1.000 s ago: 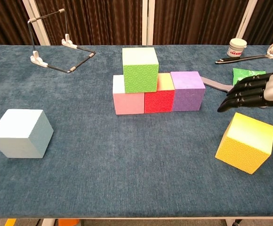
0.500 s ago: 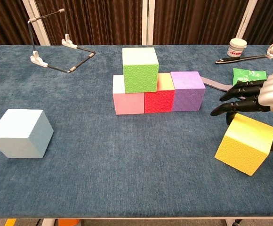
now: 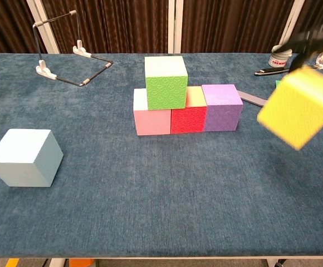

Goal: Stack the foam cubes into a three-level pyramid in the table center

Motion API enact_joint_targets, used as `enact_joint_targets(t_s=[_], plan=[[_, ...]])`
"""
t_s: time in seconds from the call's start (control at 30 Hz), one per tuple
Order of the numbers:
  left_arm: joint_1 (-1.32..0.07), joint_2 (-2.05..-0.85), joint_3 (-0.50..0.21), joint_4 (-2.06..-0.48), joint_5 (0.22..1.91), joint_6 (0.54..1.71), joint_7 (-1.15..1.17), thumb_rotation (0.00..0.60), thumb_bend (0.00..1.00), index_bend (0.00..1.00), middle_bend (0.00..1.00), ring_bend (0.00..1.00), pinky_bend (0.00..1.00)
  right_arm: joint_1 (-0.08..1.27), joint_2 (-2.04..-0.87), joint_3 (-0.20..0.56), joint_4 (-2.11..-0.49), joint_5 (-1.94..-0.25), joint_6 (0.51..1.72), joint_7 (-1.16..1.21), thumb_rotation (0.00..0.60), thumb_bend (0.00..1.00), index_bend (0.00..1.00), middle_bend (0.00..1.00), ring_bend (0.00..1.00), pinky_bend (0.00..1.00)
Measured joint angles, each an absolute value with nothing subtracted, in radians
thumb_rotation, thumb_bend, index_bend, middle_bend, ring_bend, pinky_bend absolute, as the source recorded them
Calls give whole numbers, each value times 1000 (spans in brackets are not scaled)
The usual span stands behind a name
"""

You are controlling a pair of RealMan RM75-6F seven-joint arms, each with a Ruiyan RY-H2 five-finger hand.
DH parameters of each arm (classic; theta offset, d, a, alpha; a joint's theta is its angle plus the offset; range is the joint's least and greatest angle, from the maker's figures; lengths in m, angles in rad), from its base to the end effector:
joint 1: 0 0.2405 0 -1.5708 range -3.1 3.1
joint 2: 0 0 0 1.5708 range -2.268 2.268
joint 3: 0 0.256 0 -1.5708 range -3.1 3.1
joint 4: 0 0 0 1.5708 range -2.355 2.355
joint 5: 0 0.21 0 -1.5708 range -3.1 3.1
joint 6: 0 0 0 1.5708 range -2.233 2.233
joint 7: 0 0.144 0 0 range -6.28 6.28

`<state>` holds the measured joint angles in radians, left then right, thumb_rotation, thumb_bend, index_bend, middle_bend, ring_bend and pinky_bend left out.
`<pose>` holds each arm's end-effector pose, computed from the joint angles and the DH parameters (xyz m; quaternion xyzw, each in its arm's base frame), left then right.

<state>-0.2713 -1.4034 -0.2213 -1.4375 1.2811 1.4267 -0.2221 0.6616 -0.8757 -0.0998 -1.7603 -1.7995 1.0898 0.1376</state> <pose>-0.2920 0.2704 0.1098 -0.4570 -0.4625 -0.5332 0.5411 -0.1867 -0.2686 0.1399 0.8473 -0.2555 0.3436 0.3140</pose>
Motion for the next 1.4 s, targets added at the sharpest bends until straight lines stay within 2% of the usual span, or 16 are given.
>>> enact_joint_targets(t_s=[0.13, 0.3, 0.53, 0.7, 1.03, 1.4], plan=[[-266, -1407, -209, -1393, 1342, 1464, -224, 600, 194, 127, 124, 52, 112, 667, -848, -35, -1840, -1651, 1059, 19, 600, 280, 0, 523, 53, 0], [-252, -1386, -200, -1380, 1378, 1487, -281, 600, 194, 127, 124, 43, 110, 706, -869, 36, -1898, -1443, 979, -148, 600, 273, 0, 534, 75, 0], [-229, -1369, -190, -1355, 1400, 1512, -343, 600, 193, 125, 124, 42, 109, 830, -996, 115, -1897, -1119, 848, -365, 600, 249, 0, 536, 80, 0], [-216, -1343, -173, -1343, 1420, 1508, -379, 600, 193, 120, 124, 42, 108, 917, -1088, 134, -1884, -946, 820, -504, 600, 243, 0, 535, 80, 0], [-207, -1337, -161, -1324, 1444, 1511, -417, 600, 194, 119, 124, 42, 108, 1035, -1210, 150, -1895, -634, 945, -695, 600, 234, 0, 549, 80, 0], [-205, -1330, -152, -1312, 1459, 1504, -467, 600, 193, 119, 124, 42, 108, 1134, -1201, 186, -2001, -337, 1095, -840, 600, 224, 0, 558, 80, 0]])
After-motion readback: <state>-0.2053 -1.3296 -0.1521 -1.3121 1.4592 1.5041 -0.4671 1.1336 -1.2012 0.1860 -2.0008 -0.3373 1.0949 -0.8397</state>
